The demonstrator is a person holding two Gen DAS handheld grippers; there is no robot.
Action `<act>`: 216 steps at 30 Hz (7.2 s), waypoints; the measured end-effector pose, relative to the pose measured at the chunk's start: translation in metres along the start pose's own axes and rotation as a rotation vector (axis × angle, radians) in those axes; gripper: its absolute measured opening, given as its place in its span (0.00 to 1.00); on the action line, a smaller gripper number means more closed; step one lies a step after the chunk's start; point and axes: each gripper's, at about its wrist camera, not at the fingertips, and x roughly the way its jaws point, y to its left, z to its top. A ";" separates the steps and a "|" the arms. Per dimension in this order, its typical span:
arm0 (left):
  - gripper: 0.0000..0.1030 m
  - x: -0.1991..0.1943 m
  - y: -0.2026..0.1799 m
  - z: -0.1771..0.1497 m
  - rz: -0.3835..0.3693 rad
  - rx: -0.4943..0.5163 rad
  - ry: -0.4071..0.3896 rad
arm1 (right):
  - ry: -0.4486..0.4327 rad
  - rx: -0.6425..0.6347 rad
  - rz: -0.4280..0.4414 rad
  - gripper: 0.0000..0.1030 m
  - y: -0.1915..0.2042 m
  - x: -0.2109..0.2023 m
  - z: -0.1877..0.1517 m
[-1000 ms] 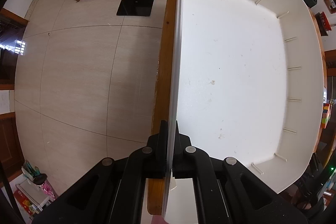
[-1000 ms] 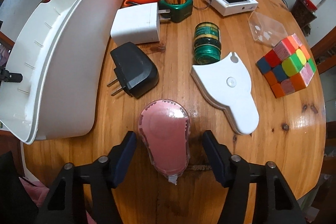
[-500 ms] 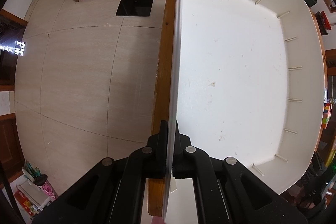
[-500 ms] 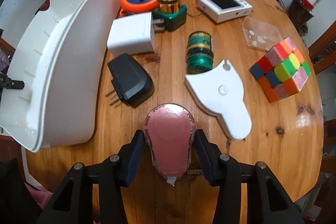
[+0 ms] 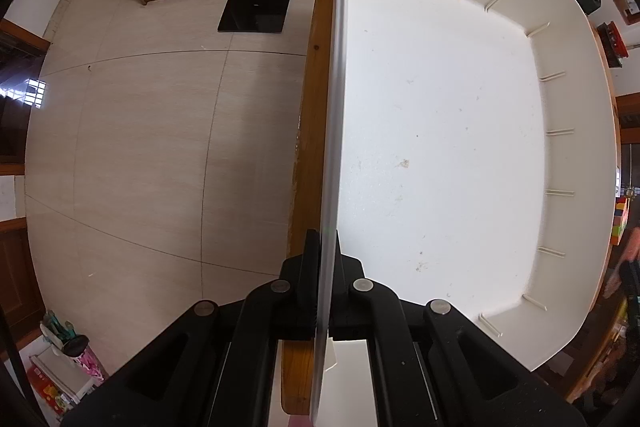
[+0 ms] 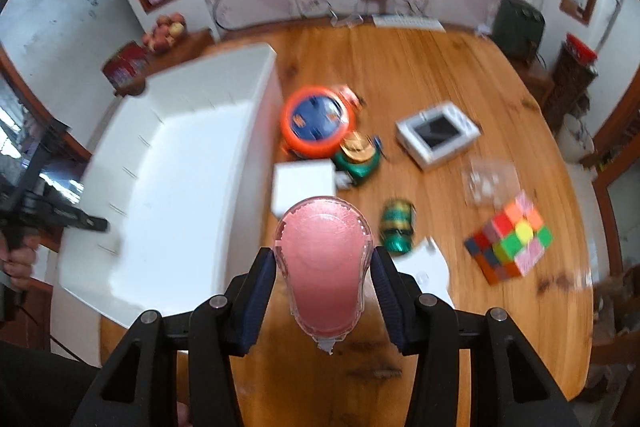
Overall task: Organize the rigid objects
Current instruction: 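Carry the pink dispenser into the tray and release it, then grasp the white measuring tool with the right tool, then carry the white measuring tool into the tray and release it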
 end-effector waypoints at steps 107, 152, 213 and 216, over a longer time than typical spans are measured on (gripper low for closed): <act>0.04 -0.004 0.000 -0.004 0.049 -0.100 -0.038 | -0.043 -0.156 -0.032 0.70 -0.074 0.064 -0.053; 0.05 -0.001 -0.005 -0.002 0.039 -0.054 -0.031 | -0.151 -0.159 0.041 0.53 -0.049 0.017 -0.006; 0.04 0.001 -0.008 -0.004 -0.002 0.040 -0.036 | 0.021 -0.439 0.377 0.62 0.117 0.049 -0.002; 0.04 0.001 -0.005 -0.003 -0.012 0.031 -0.038 | 0.001 -0.426 0.361 0.62 0.109 0.043 0.000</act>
